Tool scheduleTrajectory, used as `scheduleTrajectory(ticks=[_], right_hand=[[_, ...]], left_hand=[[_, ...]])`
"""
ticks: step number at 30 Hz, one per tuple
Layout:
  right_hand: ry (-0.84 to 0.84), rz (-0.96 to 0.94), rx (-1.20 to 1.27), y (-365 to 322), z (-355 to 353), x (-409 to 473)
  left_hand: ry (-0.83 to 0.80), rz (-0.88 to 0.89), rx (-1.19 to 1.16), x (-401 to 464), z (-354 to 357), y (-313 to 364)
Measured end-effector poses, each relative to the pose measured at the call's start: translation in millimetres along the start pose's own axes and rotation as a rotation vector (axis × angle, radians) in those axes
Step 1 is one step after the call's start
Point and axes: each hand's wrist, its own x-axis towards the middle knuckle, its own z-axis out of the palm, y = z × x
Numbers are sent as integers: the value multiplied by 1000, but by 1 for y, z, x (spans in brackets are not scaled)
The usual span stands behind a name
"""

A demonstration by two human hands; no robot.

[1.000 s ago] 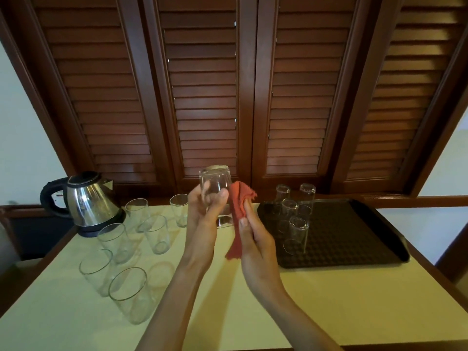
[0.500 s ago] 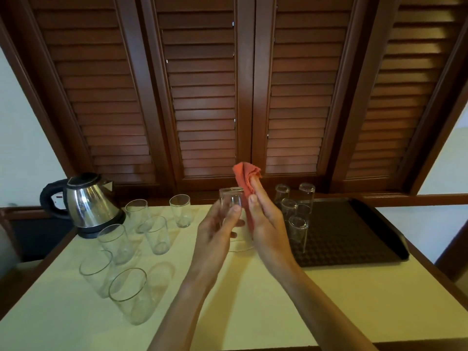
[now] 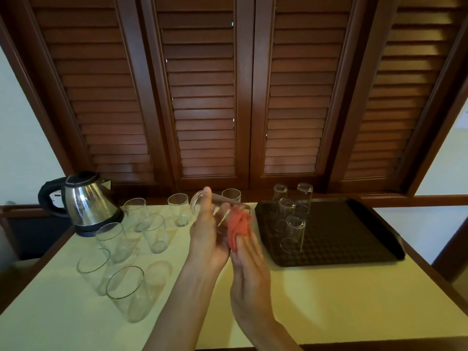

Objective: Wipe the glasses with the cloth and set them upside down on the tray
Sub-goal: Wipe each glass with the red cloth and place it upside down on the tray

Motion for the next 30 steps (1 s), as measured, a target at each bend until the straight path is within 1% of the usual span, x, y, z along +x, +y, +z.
scheduleTrajectory(ticks=[2, 5, 6, 7, 8, 9, 10, 12, 14, 16, 17, 18, 19, 20, 21, 22, 24, 25, 26, 27, 28, 29, 30], right_hand=[[-159, -40, -109, 8, -14, 4], [-500, -167, -481, 12, -37, 29], [-560, -194, -573, 10, -41, 39], [-587, -199, -613, 6, -42, 47], [-599, -178, -596, 1, -42, 53], [-604, -133, -528, -4, -42, 58], [-613, -83, -405, -11, -42, 61], [-656, 56, -33, -23, -43, 64], [-624, 300, 458, -28, -47, 61], [-540, 621, 1046, -32, -53, 58], [-532, 731, 1309, -32, -53, 55], [-519, 772, 1481, -33, -52, 51], [-506, 772, 1532, -33, -50, 49], [-494, 742, 1472, -35, -48, 51], [-488, 673, 1258, -36, -46, 52], [-481, 551, 914, -35, -44, 52], [-477, 171, 93, -24, -35, 53], [-477, 7, -223, -14, -33, 52], [-474, -68, -389, -7, -32, 52], [-464, -69, -411, -3, -32, 51], [-476, -36, -328, -3, -32, 48], [-495, 73, -148, -8, -35, 45], [-500, 250, 78, -18, -41, 43]], left_hand=[[-20, 3, 32, 0, -1, 4], [-87, 19, 103, 1, -7, 7], [-134, 25, 123, 0, -8, 6], [-173, 27, 136, -2, -8, 5], [-209, 28, 134, -3, -8, 3], [-237, 29, 122, -3, -8, 1], [-267, 34, 104, -4, -8, 0], [-347, 56, 93, -3, -9, -1], [-405, 94, 130, 0, -13, -2], [-474, 96, 186, 4, -16, 1], [-523, 77, 210, 6, -16, 3], [-567, 55, 226, 10, -16, 5], [-605, 31, 233, 11, -15, 8], [-619, 13, 229, 11, -13, 10], [-605, -2, 216, 10, -11, 13], [-561, -13, 204, 9, -10, 14], [-446, -10, 204, 6, -7, 15], [-405, -3, 213, 5, -7, 14], [-376, 4, 223, 5, -7, 12], [-356, 5, 230, 4, -7, 10], [-344, 12, 235, 5, -9, 7], [-338, 25, 248, 6, -11, 5], [-331, 59, 258, 8, -14, 5]])
